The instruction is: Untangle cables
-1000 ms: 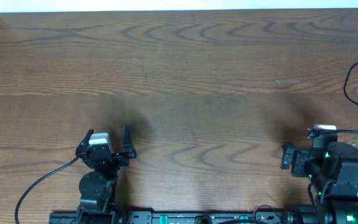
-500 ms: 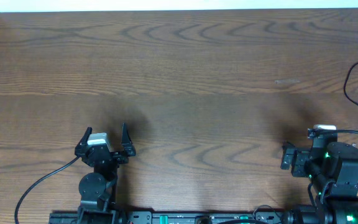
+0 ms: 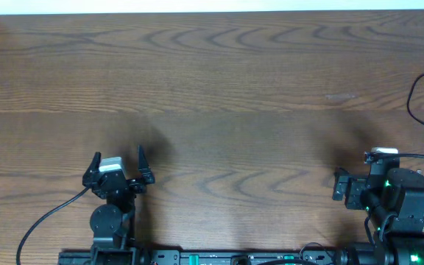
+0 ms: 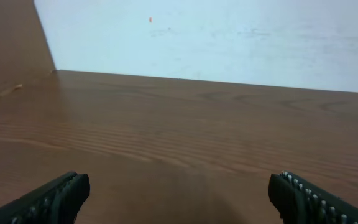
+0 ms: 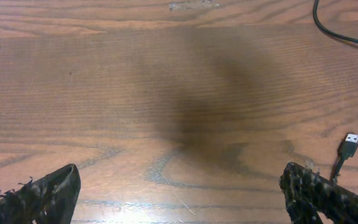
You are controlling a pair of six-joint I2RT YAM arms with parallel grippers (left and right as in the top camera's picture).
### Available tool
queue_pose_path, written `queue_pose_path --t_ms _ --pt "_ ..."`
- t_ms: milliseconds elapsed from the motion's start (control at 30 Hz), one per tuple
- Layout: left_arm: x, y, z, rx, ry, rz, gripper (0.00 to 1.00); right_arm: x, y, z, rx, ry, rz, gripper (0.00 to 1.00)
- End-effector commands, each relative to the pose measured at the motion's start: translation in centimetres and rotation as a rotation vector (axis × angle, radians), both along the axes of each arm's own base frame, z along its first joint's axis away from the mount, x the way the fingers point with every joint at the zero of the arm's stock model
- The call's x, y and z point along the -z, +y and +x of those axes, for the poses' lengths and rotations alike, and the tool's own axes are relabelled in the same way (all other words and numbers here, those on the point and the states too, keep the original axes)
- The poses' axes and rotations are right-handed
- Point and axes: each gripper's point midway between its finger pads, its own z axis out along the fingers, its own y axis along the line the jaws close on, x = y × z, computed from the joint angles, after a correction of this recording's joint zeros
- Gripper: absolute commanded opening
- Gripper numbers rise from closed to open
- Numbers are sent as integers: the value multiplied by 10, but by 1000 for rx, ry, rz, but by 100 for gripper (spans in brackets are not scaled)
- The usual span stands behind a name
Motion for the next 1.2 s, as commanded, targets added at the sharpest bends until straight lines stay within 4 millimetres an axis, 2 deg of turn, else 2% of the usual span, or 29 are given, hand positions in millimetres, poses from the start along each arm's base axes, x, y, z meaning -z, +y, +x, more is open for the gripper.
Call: queue_pose_path --t_ms 0,1067,1167 --pt "18 4 0 -14 45 25 98 0 0 -1 7 -1 11 99" --pt "20 3 0 -11 53 23 98 2 0 -2 7 7 11 99" --pt "20 3 0 -11 53 23 98 2 -5 -6 10 6 -32 99"
